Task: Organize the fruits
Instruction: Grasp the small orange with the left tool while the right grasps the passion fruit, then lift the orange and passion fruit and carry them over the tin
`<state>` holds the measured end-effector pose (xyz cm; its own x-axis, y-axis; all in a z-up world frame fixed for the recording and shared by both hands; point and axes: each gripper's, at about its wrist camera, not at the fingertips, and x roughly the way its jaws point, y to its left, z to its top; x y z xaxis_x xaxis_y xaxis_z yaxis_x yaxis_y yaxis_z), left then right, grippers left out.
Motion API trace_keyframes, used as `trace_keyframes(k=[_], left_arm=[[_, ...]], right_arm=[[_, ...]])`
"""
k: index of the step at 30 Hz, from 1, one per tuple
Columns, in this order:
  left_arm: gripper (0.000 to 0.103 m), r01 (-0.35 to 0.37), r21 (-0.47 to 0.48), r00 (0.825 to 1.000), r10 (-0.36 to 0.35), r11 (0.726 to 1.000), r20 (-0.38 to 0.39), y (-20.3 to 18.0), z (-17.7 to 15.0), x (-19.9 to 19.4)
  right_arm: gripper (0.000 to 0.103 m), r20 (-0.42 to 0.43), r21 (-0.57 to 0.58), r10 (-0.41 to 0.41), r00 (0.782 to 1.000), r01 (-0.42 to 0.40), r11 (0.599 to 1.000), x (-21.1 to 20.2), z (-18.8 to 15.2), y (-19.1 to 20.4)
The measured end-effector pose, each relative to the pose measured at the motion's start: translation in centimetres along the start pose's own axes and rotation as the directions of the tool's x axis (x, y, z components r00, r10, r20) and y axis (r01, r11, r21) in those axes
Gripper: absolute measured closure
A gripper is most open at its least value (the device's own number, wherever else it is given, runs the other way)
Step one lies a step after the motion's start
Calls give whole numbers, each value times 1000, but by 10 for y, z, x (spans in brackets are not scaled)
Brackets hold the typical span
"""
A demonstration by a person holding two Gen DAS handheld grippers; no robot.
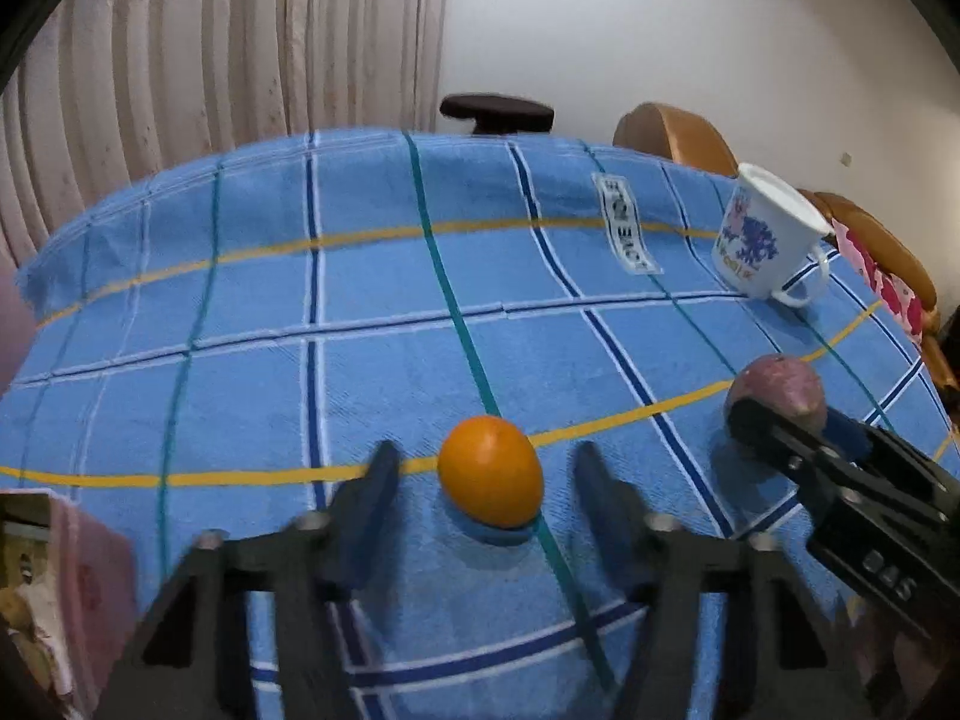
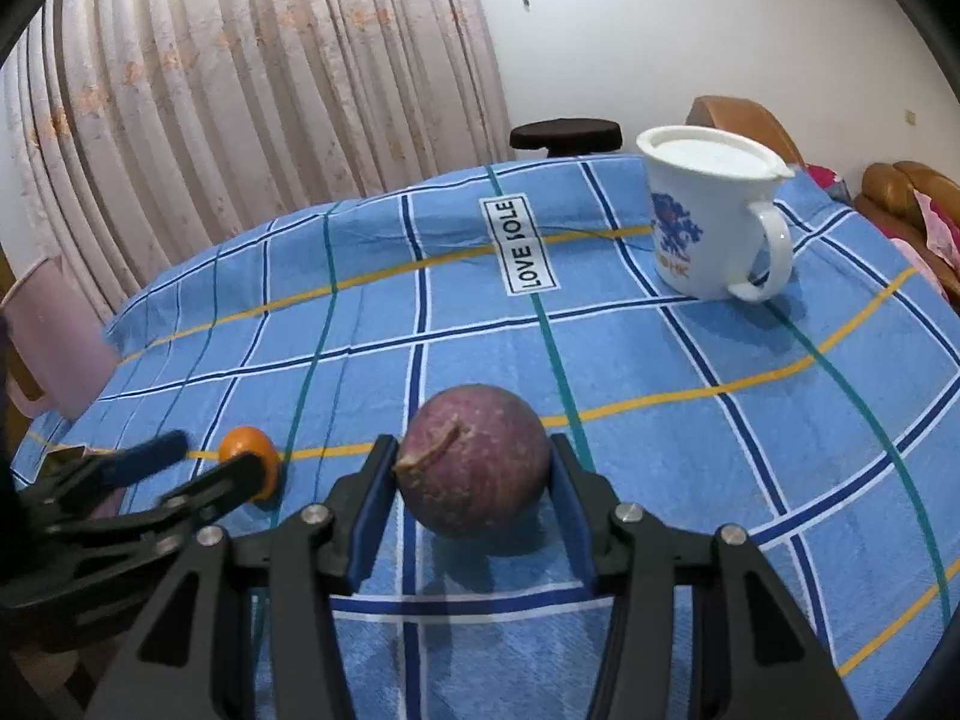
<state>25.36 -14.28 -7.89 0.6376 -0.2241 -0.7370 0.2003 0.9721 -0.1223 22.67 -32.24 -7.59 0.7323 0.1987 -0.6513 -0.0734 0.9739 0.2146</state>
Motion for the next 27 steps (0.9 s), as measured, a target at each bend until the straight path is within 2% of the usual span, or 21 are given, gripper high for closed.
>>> trace_keyframes(k=[2,5,10,12,19,27], left_arm=[[50,4,0,1000,-4,1000,-17,-1,-1,7],[64,26,-8,1000,-26,1000,-17,0,0,8],[64,58,6,998,-58,998,-15,-2,-3,5],[65,60,5,998,-60,998,8,-2,-5,-1],[65,44,-10,996,-43,999,77,1,-9,-19],[65,9,16,987,-11,1000,161,-4,-13,-34]], right_arm=[[51,-4,-12,4,1000,-4,1000,0,0,3],[51,-15,-18,7,1000,-8,1000,3,0,3],[51,-8,-42,29,1000,-29,999,1,-1,7],[51,4,-47,26,1000,-26,999,-1,-2,8],[51,44,-61,46,998,-44,997,-9,-2,11],[51,108,-95,78,991,-68,993,-22,-5,16]])
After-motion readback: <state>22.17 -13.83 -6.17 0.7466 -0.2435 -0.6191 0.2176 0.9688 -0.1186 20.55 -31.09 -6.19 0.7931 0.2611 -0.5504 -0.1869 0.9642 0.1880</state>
